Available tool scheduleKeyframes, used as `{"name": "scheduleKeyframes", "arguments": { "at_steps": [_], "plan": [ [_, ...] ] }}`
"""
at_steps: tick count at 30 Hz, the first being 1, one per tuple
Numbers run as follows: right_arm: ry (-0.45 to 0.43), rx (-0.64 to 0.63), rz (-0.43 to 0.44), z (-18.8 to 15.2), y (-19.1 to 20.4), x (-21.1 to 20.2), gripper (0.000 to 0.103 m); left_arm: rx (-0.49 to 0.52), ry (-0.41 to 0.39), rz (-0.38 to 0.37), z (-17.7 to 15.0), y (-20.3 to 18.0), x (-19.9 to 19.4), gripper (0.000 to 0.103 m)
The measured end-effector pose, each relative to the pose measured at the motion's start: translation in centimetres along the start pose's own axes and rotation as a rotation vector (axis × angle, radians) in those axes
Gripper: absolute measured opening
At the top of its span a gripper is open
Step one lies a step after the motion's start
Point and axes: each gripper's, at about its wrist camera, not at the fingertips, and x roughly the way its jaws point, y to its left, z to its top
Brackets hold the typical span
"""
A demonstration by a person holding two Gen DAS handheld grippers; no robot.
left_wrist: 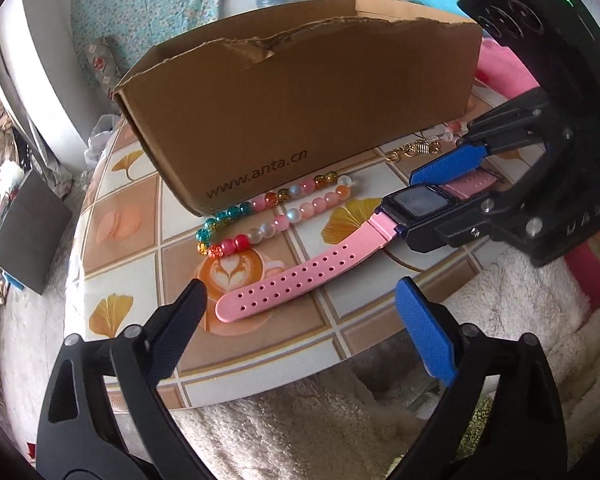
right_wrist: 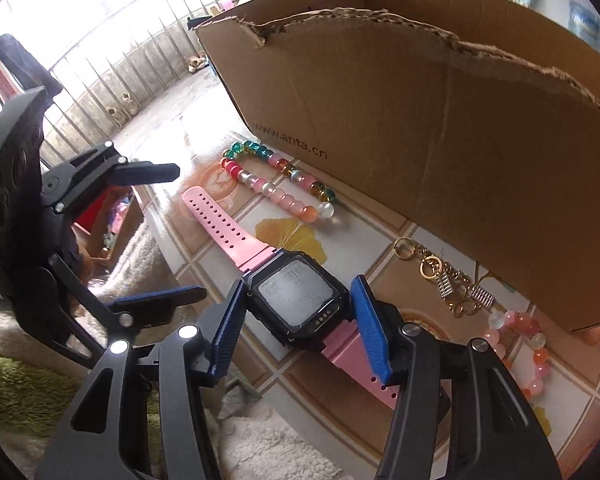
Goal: Organize jewelry
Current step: 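Grasp the watch face with the right tool while the left tool grips the pink strap, then lift the pink watch with both tools, lower it into the box, open both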
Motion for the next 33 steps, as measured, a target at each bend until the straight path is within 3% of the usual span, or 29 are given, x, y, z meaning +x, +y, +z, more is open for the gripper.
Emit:
{"name": "scheduleKeyframes", "arguments": {
  "at_steps": [3, 6, 9, 15, 18, 22, 30, 31, 33],
  "plan": [
    [0.038, 0.077, 0.112, 0.3, -2.1, -0.5, 0.053, 0.031, 0.018, -0.006, 0.3, -0.7, 0.5, 0.068],
    [0.069, 0.111, 0.175, 0.6, -3.7, -0.8, 0.052, 0.06, 0.021, -0.018, 0.8, -1.2, 0.6, 0.062],
    [0.09, 0.143, 0.228, 1.1, -5.4, -1.0, 0.052, 0.087, 0.028, -0.029, 1.3, -1.8, 0.9, 0.05],
    [0.074, 0.191, 0.288, 1.3, -7.8, -0.9, 0.052, 0.043, 0.058, -0.098, 2.5, -2.1, 0.8, 0.017],
    [0.06, 0.192, 0.289, 0.5, -8.6, -1.6, 0.052, -0.013, 0.086, -0.135, 3.2, -1.4, 1.4, 0.014],
    [0.035, 0.123, 0.222, -1.0, -4.8, -1.0, 0.053, -0.106, 0.122, -0.216, 4.2, 0.3, 2.1, 0.013],
    [-0.027, -0.015, -0.074, -4.1, -2.5, -3.5, 0.052, -0.181, 0.151, -0.247, 5.0, 2.2, 3.3, 0.009],
    [-0.035, -0.019, -0.108, -4.4, -2.5, -3.7, 0.049, -0.178, 0.148, -0.244, 4.5, 2.4, 3.3, 0.009],
    [-0.053, -0.012, -0.164, -4.7, -2.4, -3.8, 0.031, -0.163, 0.133, -0.226, 4.1, 2.0, 2.9, 0.009]
  ]
}}
